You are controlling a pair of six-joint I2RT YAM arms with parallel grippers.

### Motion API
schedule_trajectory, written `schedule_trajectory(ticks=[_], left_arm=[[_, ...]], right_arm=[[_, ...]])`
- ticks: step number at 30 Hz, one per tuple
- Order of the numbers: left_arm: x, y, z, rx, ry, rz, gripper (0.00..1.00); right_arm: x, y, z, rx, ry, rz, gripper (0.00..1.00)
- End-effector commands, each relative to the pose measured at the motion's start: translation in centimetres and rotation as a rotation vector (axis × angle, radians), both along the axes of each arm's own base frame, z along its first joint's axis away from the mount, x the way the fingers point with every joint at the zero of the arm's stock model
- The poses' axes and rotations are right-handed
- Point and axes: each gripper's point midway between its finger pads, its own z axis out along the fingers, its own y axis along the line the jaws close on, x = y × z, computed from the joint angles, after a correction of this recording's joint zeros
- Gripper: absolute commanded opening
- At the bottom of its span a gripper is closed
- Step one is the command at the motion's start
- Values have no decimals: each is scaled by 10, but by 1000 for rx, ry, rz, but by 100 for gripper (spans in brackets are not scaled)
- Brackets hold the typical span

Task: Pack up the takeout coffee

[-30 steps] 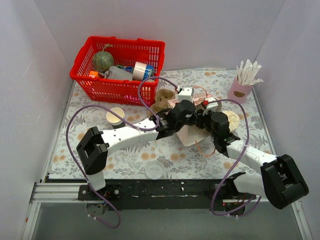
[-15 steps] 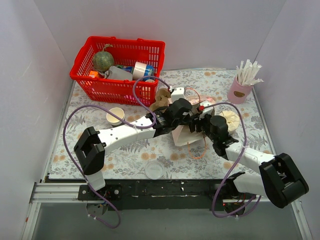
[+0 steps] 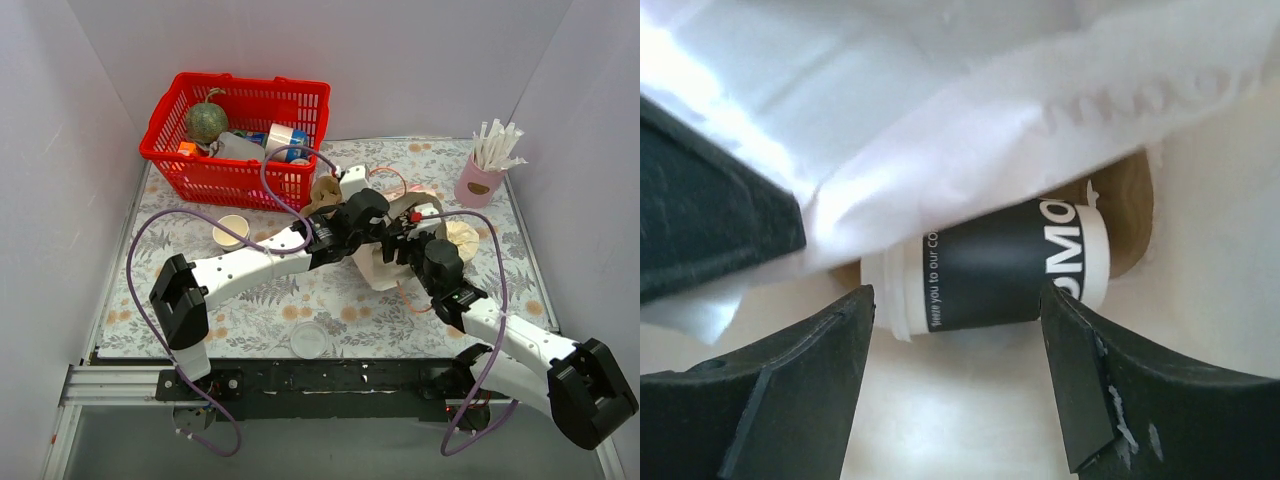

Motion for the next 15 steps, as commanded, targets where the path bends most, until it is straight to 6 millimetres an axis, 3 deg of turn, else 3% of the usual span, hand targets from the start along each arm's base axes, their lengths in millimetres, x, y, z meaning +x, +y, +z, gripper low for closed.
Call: schedule_trajectory(ticks=[1, 5, 8, 11, 15], left_arm=[[9, -13, 49, -105, -84, 35, 0], [8, -10, 51, -87, -101, 24, 0], [5, -8, 49, -76, -101, 7, 0], [-1, -9, 42, -81, -74, -17, 0], [-6, -10, 36, -102, -43, -19, 0]], right_arm=[[-7, 2, 4, 31, 56, -4, 75], [-8, -4, 5, 20, 71, -13, 76], [-10, 4, 9, 31, 44, 67, 77], [-19, 30, 8, -58, -34, 283, 79], [-24, 46, 9, -104, -70, 405, 80]])
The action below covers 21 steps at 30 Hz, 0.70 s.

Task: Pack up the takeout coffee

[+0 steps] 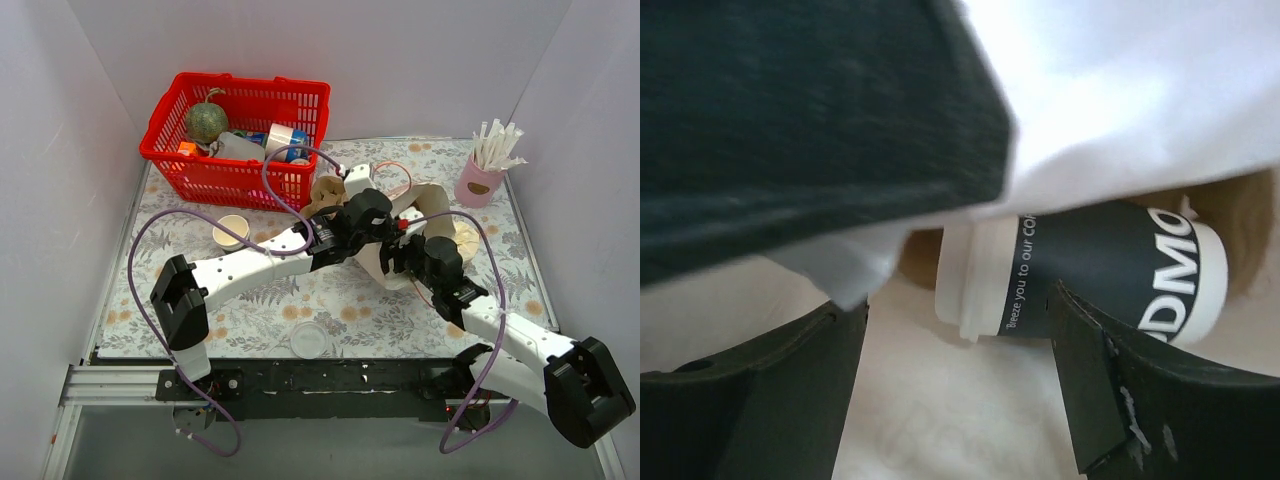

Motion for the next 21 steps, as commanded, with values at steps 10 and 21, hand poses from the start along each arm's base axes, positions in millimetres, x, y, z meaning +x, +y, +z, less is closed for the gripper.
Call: schedule_trajectory(ticks=[10, 21], left_arm=[[-21, -5, 14, -128, 66, -54, 0], [-27, -8, 11, -172, 113, -56, 0]], right_arm=[[21, 17, 2, -43, -159, 75, 85], [46, -39, -16, 7, -44, -359, 82]])
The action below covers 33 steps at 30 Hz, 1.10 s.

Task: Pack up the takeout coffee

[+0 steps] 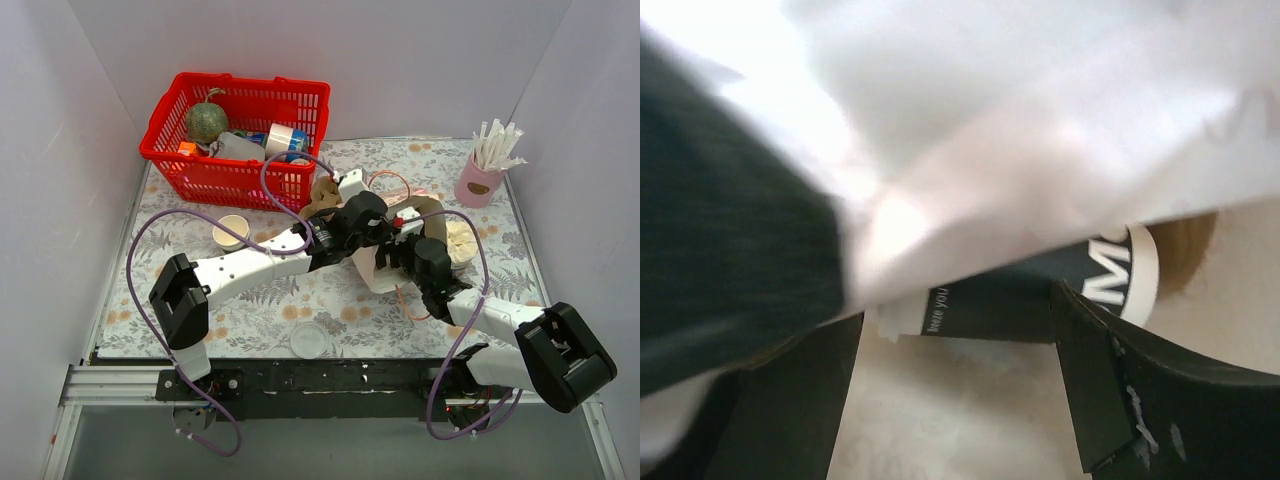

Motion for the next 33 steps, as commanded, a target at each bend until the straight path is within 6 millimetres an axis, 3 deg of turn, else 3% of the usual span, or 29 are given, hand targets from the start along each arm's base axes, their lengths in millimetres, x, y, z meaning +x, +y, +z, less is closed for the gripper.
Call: schedule_trajectory(ticks=[1, 9, 15, 17, 24, 29, 33], left_arm=[[-20, -7, 36, -128, 11, -41, 0], [-20, 2, 38, -124, 0, -21, 0], [-22, 12, 27, -65, -14, -28, 0], [-24, 11, 27, -60, -14, -50, 0], [-32, 21, 9, 2, 0, -76, 0], [-35, 23, 9, 4, 0, -87, 0], [-36, 22, 7, 11, -1, -102, 0]], right_arm=[[19, -41, 5, 71, 25, -320, 81], [16, -52, -3, 62, 42, -374, 79], [13, -76, 14, 71, -26, -470, 69], [13, -78, 17, 77, -30, -483, 62], [16, -84, 29, 80, -21, -510, 60], [19, -96, 27, 120, 27, -550, 58], [19, -100, 38, 202, 29, -569, 58]])
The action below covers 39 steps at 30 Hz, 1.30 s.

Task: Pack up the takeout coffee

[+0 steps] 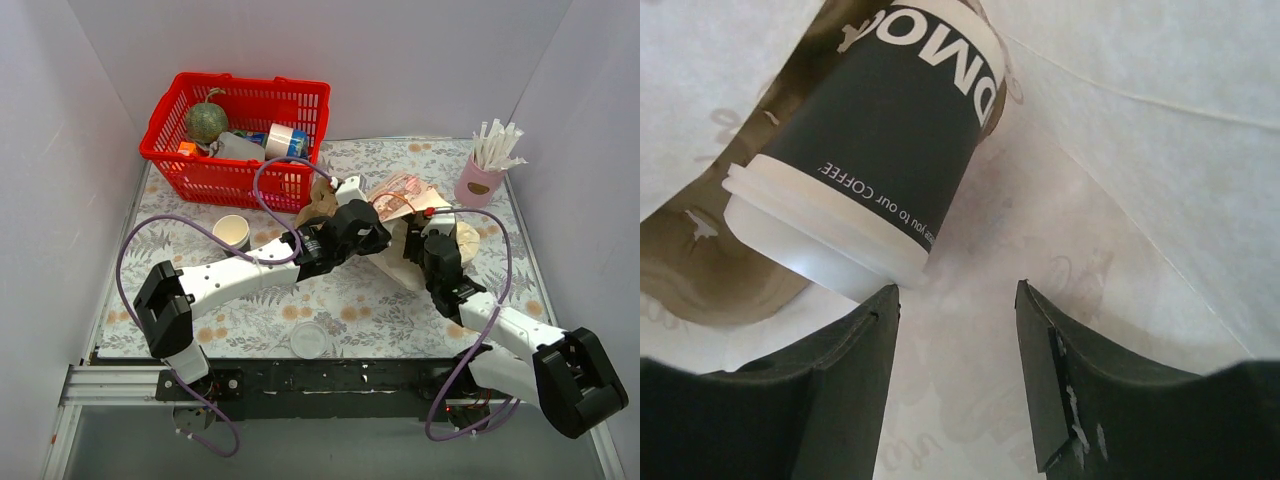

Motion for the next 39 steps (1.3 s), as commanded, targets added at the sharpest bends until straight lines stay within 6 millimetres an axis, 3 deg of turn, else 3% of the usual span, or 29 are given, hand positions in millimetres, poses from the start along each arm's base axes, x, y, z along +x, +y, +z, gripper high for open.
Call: schedule_trajectory(ticks=[1, 6, 11, 13, 14, 15, 18, 21, 31, 37, 39], left_arm=[[-14, 15, 1, 44, 13, -37, 0], [-15, 15, -1, 65, 3, -54, 0], [-15, 20, -2, 78, -5, -50, 0], [-15, 20, -2, 82, -9, -53, 0], [-15, 19, -3, 86, -9, -58, 0], [-14, 18, -3, 89, -13, -59, 0], [-13, 16, -10, 100, -1, -56, 0], [-12, 13, -12, 89, 15, -45, 0], [-13, 0, -8, 31, 41, -56, 0], [-17, -4, -11, 7, 71, -70, 0], [-19, -6, -10, -5, 80, -78, 0]], right_arm=[[11, -17, 44, 157, -99, -120, 58], [10, -25, 61, 193, -139, -142, 60], [11, -53, 61, 174, -111, -256, 61], [12, -49, 63, 194, -107, -203, 61], [15, -39, 70, 192, -135, -128, 62], [13, -12, 74, 133, -138, 69, 63], [-6, 44, 75, 30, -175, 479, 70], [-23, 69, 64, -12, -190, 674, 74], [-36, 86, 34, -47, -144, 787, 85], [-29, 95, 26, -105, -133, 763, 87], [-19, 90, 28, -119, -144, 680, 87]])
